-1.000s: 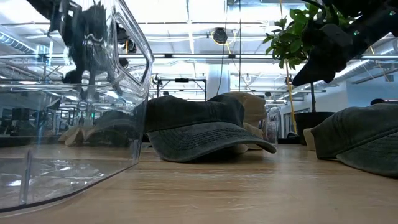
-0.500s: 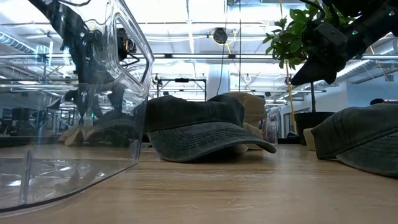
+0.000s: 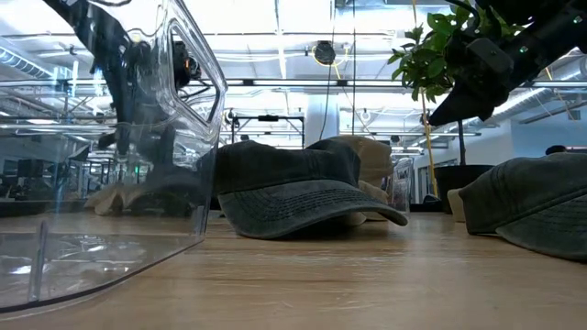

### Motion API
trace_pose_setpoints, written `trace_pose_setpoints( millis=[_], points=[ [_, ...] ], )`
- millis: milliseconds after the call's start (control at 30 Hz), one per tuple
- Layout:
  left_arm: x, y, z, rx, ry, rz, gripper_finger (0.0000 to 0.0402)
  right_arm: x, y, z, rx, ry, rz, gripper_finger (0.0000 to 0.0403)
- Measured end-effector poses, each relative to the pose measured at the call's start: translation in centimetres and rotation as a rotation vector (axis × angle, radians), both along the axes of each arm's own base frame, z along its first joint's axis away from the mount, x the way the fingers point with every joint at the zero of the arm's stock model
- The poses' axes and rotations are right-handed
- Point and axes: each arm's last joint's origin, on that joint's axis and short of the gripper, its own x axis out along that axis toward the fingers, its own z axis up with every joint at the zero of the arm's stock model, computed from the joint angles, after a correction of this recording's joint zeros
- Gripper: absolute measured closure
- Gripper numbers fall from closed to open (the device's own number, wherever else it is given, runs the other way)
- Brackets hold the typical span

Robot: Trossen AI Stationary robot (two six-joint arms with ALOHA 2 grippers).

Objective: Pick & Place hat
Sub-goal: Put the black cap into the bottom transparent bin

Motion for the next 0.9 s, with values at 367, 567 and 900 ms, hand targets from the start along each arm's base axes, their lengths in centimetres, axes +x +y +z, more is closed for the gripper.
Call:
trace_pose_setpoints(
  millis=[367,567,900],
  points=[
    [-0.6,-3.9,5.4,0.180,-0.257,-0.062,0.0392,0.0,0.0,0.0,-0.002,0.002,0.004,0.0403],
    [-0.8,-7.9,7.5,0.214,-0.395,-0.078,0.0392,0.0,0.0,0.0,-0.024,0.012,0.024,0.0403],
    [2.0,-14.8,11.6,0.335,-0.471,-0.255,0.0392,0.0,0.0,0.0,-0.077,0.034,0.060,0.0403]
  ],
)
